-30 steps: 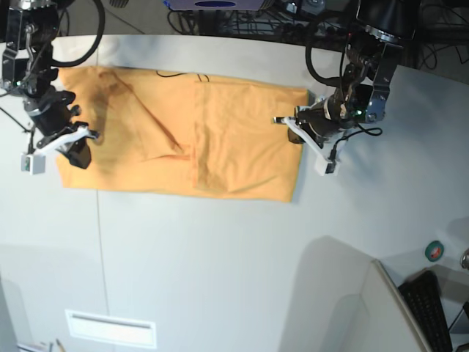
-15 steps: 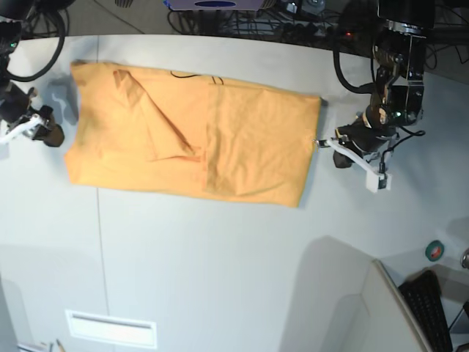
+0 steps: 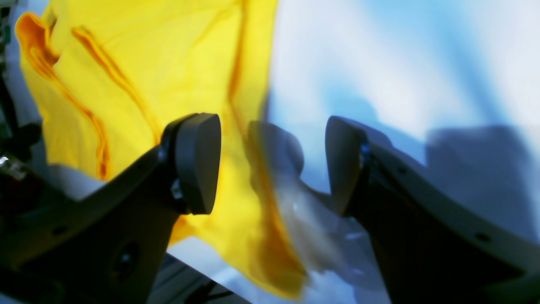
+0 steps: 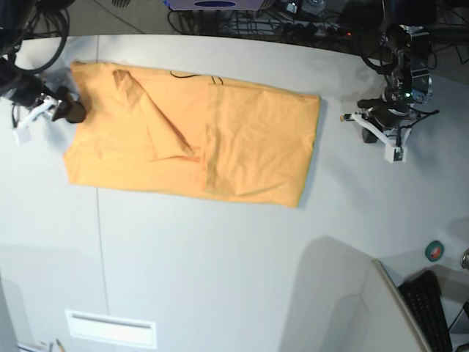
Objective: Layout the t-shirt on the table in an organized manner, then fold the t-shirt properly
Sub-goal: 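Release the shirt and regrasp both ends of the folded shirt, then push both shirt ends toward each other with both grippers, folding it in half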
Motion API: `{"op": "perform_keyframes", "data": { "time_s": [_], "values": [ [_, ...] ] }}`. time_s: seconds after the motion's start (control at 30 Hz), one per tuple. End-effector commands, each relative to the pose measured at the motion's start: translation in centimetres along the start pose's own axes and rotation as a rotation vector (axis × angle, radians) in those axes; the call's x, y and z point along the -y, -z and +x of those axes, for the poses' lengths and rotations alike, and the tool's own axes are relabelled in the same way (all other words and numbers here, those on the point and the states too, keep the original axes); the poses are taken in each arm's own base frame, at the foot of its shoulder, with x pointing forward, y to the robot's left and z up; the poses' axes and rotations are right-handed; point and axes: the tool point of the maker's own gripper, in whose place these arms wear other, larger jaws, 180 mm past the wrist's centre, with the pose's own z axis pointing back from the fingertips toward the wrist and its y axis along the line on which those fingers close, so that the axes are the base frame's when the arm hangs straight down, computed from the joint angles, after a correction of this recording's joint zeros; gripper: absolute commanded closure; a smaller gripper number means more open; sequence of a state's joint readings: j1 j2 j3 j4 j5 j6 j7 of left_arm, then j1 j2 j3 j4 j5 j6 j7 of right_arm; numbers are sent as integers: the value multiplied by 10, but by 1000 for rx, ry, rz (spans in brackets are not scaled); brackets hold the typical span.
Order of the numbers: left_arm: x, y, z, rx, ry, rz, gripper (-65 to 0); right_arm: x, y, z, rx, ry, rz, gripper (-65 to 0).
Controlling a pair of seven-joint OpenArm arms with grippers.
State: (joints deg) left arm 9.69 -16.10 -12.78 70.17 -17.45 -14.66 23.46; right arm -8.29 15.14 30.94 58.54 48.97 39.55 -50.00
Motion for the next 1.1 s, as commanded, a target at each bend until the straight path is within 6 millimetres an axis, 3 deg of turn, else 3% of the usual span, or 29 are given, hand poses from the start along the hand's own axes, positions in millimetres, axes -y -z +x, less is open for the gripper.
{"op": "perform_keyframes", "data": {
  "time_s": [0.0,0.2,0.47,0.53,0.77,0.9,1.0,1.07],
  "values": [
    [12,2,9,22,20,-28,0,-5,2,1,-16,-33,9,-377],
    [71,14,3,2,62,-144,0,-28,22,-9,-53,-51,62,-377],
    [112,20,7,4,104,-228,0,-34,27,6,-31,-65,73,-371],
    [115,21,7,2,109,-235,0,-33,26,13,2,-67,71,-318],
    [140,20,0,-17,159,-291,0,-34,23,39,102,-82,68,0],
    [139,19,3,-9,158,-289,0,-30,15,54,119,-116,52,0],
    [141,20,2,-11,164,-293,0,-16,2,72,131,-91,-29,0],
    [145,22,11,3,166,-298,0,-27,-2,83,144,-136,-37,0]
  ]
}}
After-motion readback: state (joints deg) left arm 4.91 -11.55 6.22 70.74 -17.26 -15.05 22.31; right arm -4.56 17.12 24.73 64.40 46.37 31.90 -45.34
